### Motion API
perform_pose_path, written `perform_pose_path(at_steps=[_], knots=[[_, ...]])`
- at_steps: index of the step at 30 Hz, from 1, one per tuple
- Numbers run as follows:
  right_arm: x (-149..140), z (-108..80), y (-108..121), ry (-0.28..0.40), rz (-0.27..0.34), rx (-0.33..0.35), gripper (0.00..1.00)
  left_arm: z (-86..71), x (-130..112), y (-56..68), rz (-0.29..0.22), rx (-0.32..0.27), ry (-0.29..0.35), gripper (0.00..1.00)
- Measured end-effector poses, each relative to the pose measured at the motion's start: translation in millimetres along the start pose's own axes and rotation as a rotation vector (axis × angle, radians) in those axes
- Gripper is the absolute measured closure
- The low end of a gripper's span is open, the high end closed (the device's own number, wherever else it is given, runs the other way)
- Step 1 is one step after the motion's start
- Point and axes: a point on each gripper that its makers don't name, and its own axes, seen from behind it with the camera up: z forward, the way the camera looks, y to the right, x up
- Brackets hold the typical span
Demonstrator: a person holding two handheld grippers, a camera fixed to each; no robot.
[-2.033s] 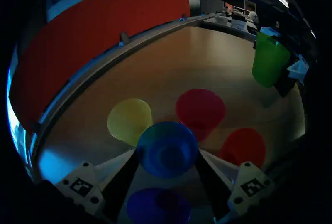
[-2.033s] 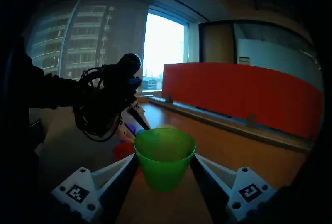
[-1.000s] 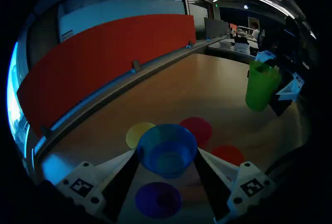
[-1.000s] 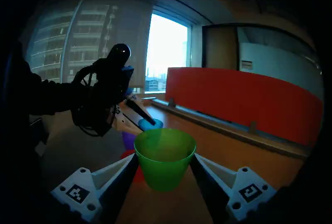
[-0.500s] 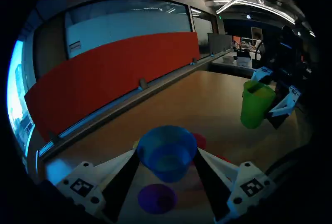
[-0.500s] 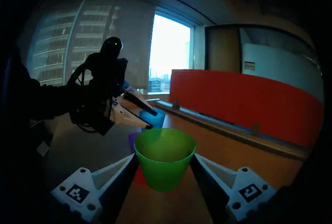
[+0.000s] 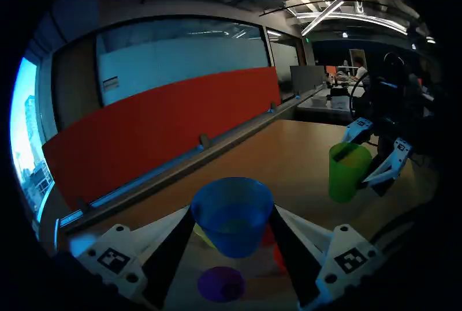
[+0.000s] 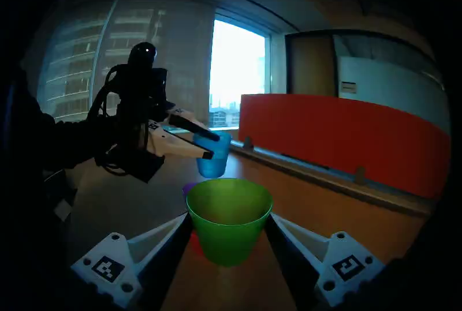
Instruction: Pour water
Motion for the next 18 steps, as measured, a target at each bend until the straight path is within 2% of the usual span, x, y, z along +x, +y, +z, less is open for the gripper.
perform_pose_path(at_steps=[12,18], knots=[[-3,3.0,-5,0.000,0.005,0.010,0.12,-13.2,24,-2.0,0.007,0.025,0.084,0.13],[-4,3.8,-10,0.002,0.003,0.015,0.12,-22.0,36,-4.3,-0.006,0.041,0.129,0.13]])
